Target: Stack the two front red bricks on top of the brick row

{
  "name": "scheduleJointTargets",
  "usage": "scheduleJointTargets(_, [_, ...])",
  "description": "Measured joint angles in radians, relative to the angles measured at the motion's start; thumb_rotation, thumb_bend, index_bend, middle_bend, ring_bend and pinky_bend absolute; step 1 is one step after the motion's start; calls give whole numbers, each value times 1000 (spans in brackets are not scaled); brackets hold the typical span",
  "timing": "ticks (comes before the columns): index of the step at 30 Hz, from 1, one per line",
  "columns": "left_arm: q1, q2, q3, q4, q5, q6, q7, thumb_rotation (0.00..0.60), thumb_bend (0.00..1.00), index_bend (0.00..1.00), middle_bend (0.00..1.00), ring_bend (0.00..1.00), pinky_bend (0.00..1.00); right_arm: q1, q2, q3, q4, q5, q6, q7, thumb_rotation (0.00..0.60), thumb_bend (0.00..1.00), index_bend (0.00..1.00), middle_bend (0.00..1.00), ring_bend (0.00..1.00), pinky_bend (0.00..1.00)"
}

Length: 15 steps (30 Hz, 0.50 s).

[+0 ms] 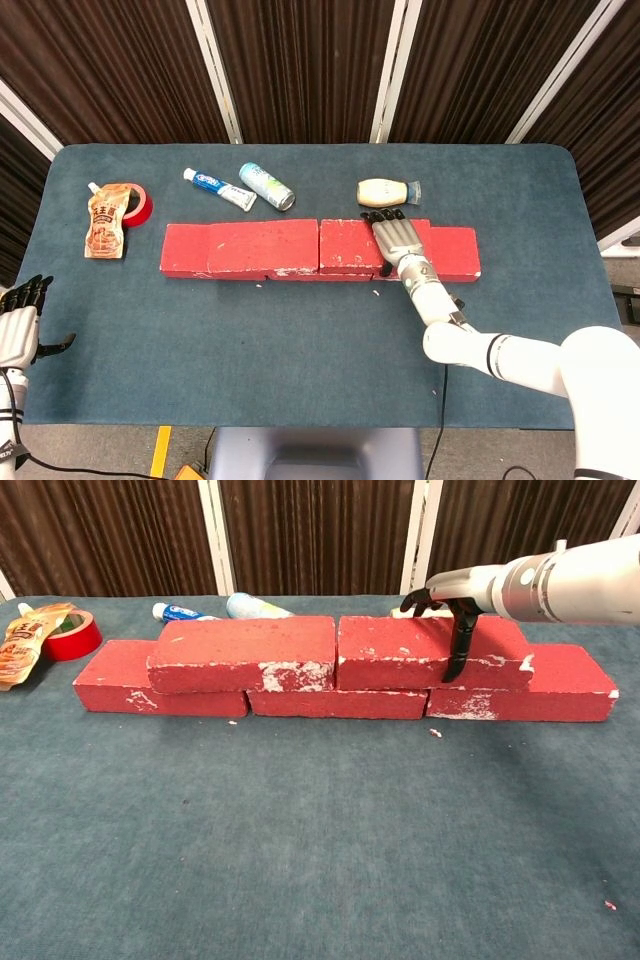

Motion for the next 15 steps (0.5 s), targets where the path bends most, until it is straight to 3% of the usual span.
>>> scheduleJointTargets(10, [1,5,-1,-4,-3,0,2,600,223,0,0,0,0,-1,7,6,-14,-10,1,12,600,0,116,159,77,0])
scheduleJointTargets(15, [-1,3,-2,-7,-8,-1,13,600,223,0,0,0,0,-7,43,24,-70,-27,9,35,600,0,113,153,70,0])
